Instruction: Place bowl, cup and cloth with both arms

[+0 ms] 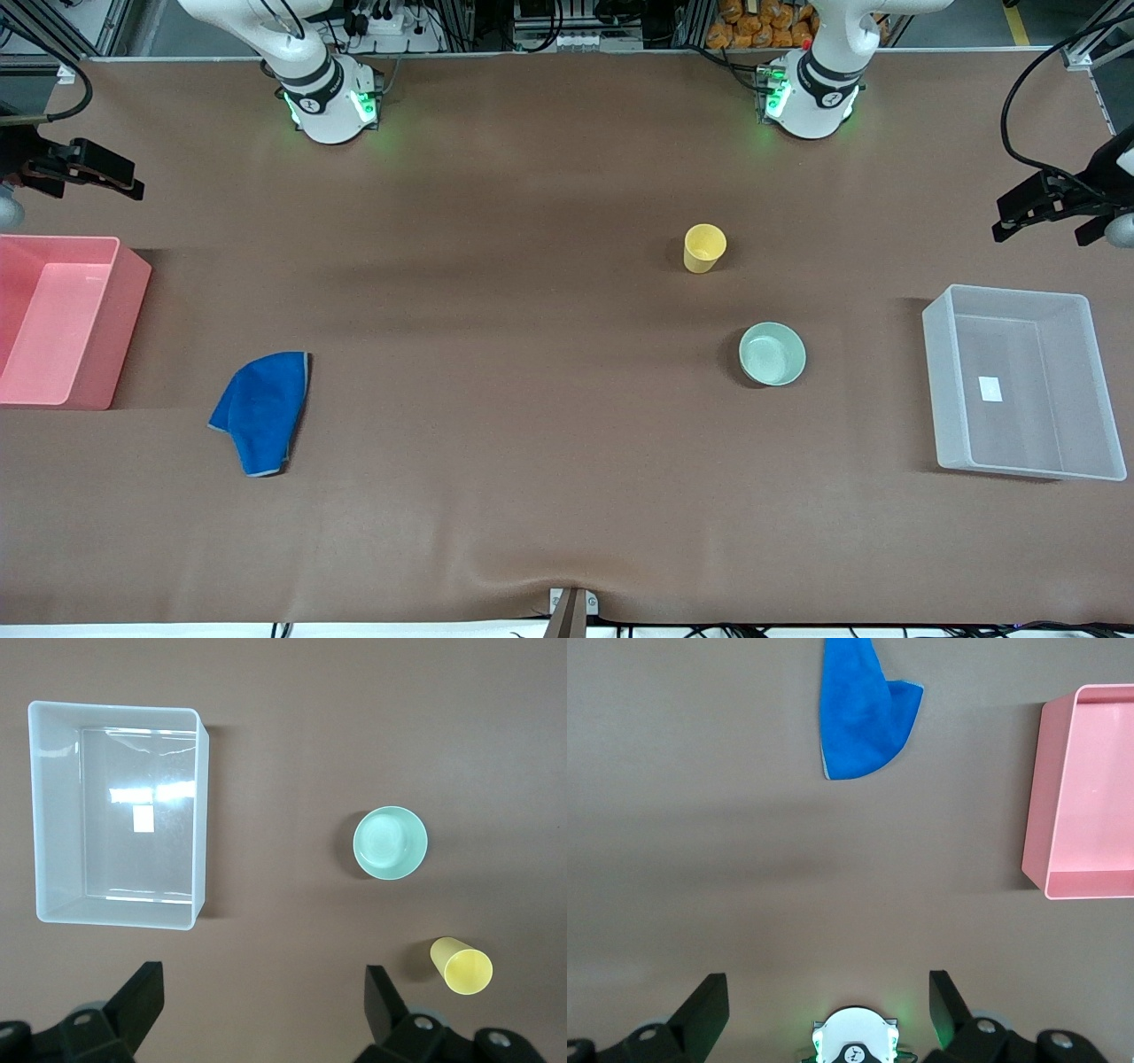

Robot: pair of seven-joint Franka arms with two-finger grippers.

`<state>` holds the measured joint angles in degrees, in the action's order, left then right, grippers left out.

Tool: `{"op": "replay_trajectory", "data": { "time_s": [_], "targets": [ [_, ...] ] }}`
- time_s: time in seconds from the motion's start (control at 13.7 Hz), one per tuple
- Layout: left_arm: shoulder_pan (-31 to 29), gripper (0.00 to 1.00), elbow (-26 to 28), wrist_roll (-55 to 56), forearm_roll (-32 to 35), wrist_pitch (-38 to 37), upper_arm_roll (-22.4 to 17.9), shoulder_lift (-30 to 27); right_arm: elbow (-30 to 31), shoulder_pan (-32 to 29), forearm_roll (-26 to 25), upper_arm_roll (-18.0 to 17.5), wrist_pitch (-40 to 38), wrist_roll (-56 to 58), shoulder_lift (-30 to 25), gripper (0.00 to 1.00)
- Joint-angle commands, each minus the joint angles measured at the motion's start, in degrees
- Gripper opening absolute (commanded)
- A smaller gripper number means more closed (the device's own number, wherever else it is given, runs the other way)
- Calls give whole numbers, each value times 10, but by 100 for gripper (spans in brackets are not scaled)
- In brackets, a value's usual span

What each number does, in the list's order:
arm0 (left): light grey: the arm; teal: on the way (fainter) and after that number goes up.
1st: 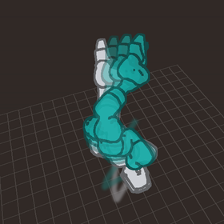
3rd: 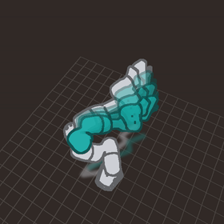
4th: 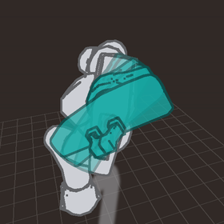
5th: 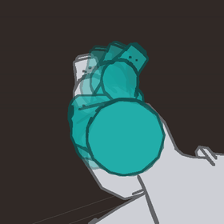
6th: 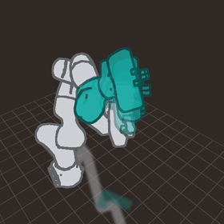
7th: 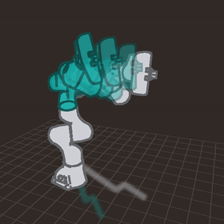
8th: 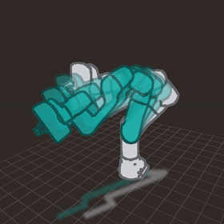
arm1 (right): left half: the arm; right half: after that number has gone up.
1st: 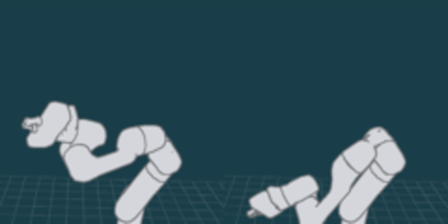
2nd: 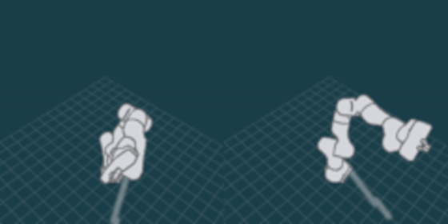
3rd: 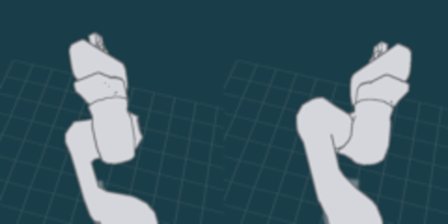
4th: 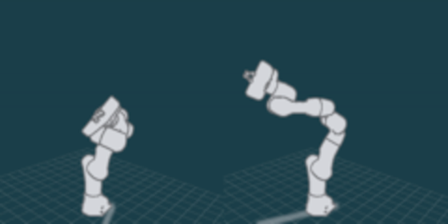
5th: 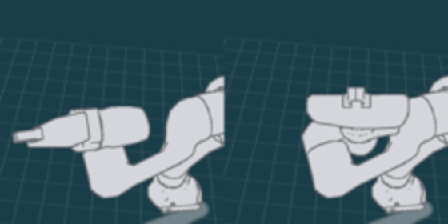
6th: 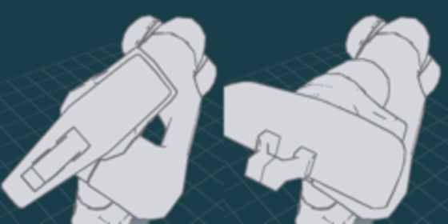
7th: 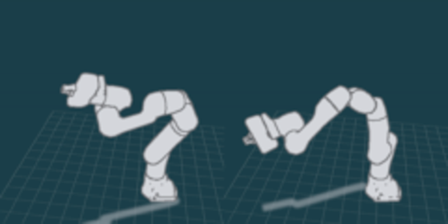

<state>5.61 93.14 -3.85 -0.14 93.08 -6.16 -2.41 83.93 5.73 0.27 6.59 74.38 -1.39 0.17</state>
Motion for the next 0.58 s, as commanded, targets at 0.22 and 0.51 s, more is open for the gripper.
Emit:
{"op": "replay_trajectory", "data": {
  "time_s": [0.22, 0.51],
  "targets": [
    [-1, 100, -11, 6, 4, -7, 3, 5, 3, 10, -1, 6, 1, -11, -4, 100],
    [-3, 100, -10, 6, -4, -7, 3, 5, 4, -13, -4, 11, 1, -11, 3, 100]
  ]
}}
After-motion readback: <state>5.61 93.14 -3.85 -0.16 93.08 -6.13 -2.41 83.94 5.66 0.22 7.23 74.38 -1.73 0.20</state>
